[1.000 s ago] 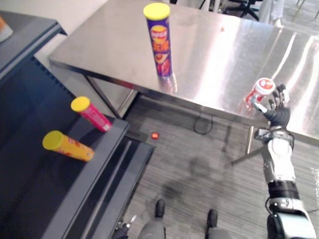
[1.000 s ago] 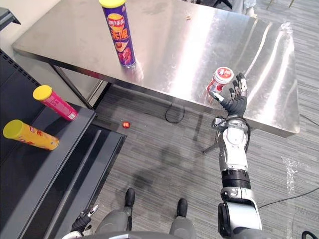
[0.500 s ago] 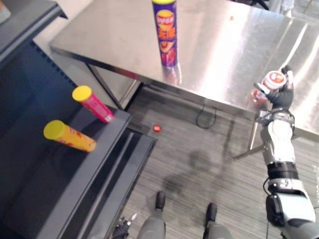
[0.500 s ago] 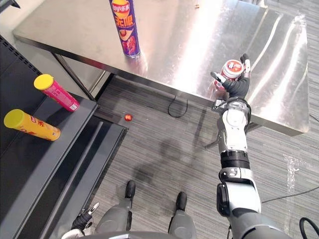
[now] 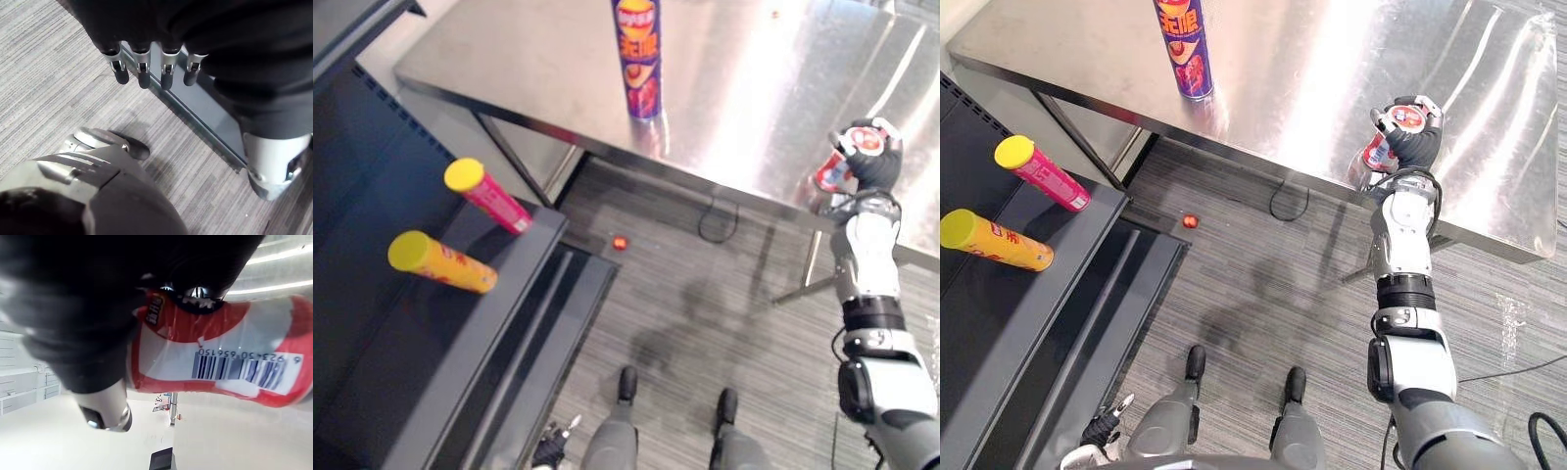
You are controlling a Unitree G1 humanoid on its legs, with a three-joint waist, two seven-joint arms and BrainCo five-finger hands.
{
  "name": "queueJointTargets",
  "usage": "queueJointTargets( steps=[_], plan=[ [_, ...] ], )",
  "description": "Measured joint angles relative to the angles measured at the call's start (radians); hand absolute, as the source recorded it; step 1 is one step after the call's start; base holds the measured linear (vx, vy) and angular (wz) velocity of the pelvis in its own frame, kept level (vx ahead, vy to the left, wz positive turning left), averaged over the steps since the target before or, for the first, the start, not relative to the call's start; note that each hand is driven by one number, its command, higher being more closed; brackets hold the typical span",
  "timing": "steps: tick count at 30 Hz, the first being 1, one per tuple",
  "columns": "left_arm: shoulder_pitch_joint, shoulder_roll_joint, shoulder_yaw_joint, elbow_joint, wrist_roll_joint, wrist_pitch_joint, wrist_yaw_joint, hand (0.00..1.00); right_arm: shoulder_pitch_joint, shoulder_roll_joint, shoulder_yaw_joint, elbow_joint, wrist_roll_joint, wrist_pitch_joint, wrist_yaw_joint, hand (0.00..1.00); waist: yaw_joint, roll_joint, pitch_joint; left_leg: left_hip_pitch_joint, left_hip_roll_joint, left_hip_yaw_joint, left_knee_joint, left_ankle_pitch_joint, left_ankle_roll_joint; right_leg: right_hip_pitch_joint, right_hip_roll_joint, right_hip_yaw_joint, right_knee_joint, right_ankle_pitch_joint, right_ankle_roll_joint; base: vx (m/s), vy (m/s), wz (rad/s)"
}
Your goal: Put the gum and the chips on the shelf.
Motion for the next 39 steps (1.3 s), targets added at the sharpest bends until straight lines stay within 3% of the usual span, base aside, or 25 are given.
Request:
queueJointTargets(
  steps=[6, 12, 18, 23, 29, 32, 35, 37, 38, 39],
  plan=[
    [0.001, -0.001, 0.0, -0.015, 0.002, 0.004, 0.0, 0.0, 0.069, 0.008, 0.001, -0.097, -0.001, 0.001, 0.017, 1.0, 0.001, -0.001, 0.0, 0.001, 0.0, -0.001, 0.0, 0.002, -0.001, 0.002, 0.0, 0.0, -0.001, 0.0, 0.0, -0.01, 0.001, 0.0],
    [0.011, -0.002, 0.025, -0.024, 0.013, 0.024, 0.0, 0.0, 0.299, 0.083, 0.002, -0.417, 0.0, -0.002, 0.077, 1.0, -0.026, -0.006, -0.003, 0.042, 0.004, -0.014, -0.001, 0.0, -0.003, 0.053, 0.003, -0.014, -0.009, -0.001, 0.0, 0.01, -0.001, 0.04],
    [0.046, 0.005, 0.056, -0.033, 0.055, 0.025, -0.003, 0.0, 0.544, 0.112, 0.01, -0.69, 0.002, -0.044, 0.176, 1.0, -0.057, -0.043, -0.063, 0.058, 0.01, -0.012, -0.001, -0.004, -0.008, 0.069, 0.008, -0.014, -0.01, -0.006, 0.0, 0.0, -0.002, 0.0],
    [0.082, 0.007, 0.068, -0.024, 0.063, 0.024, -0.012, 0.0, 0.734, 0.142, 0.037, -0.787, 0.01, -0.066, 0.27, 1.0, -0.075, -0.053, -0.145, 0.076, 0.013, -0.004, -0.007, -0.015, -0.021, 0.074, 0.008, -0.011, 0.0, -0.028, -0.003, -0.03, -0.007, -0.04],
    [0.098, 0.009, 0.07, -0.014, 0.061, 0.025, -0.037, 0.0, 0.854, 0.165, 0.083, -0.788, 0.057, -0.072, 0.33, 1.0, -0.081, -0.052, -0.167, 0.124, 0.019, -0.005, -0.001, -0.017, -0.025, 0.089, 0.008, -0.007, 0.071, -0.076, -0.009, -0.03, -0.013, 0.0],
    [0.098, 0.011, 0.065, -0.014, 0.047, 0.026, -0.052, 0.0, 0.854, 0.193, 0.159, -0.777, 0.089, -0.072, 0.337, 1.0, -0.081, -0.047, -0.166, 0.085, 0.02, -0.057, 0.041, -0.012, -0.026, 0.091, 0.009, -0.049, 0.096, -0.08, -0.016, -0.03, -0.031, 0.45],
    [0.087, 0.008, 0.039, -0.019, 0.041, 0.026, -0.063, 0.0, 0.79, 0.198, 0.234, -0.715, 0.091, -0.072, 0.335, 1.0, -0.076, -0.017, -0.148, -0.023, 0.026, -0.191, 0.101, 0.006, -0.05, 0.079, 0.025, -0.173, 0.122, -0.097, -0.041, -0.12, -0.085, 1.2],
    [0.08, -0.009, 0.022, -0.031, 0.043, 0.026, -0.063, 0.0, 0.754, 0.193, 0.257, -0.71, 0.09, -0.071, 0.329, 1.0, -0.048, 0.042, -0.138, -0.082, 0.049, -0.263, 0.087, 0.02, -0.083, 0.042, 0.063, -0.237, 0.182, -0.139, -0.087, -0.19, -0.171, 1.18],
    [0.073, -0.001, 0.018, -0.026, 0.043, 0.025, -0.063, 0.0, 0.744, 0.205, 0.259, -0.709, 0.088, -0.069, 0.327, 1.0, -0.034, 0.043, -0.141, -0.084, 0.091, -0.209, -0.002, -0.045, -0.066, 0.039, 0.105, -0.262, 0.156, -0.15, -0.112, -0.19, -0.22, 1.86],
    [0.031, 0.001, 0.031, 0.013, 0.032, 0.037, -0.06, 0.0, 0.735, 0.206, 0.236, -0.716, 0.086, -0.072, 0.322, 1.0, -0.037, 0.022, -0.134, -0.125, 0.091, -0.034, 0.027, -0.092, 0.038, 0.053, 0.059, -0.351, 0.124, -0.147, -0.108, -0.2, -0.182, 1.99]
  ],
)
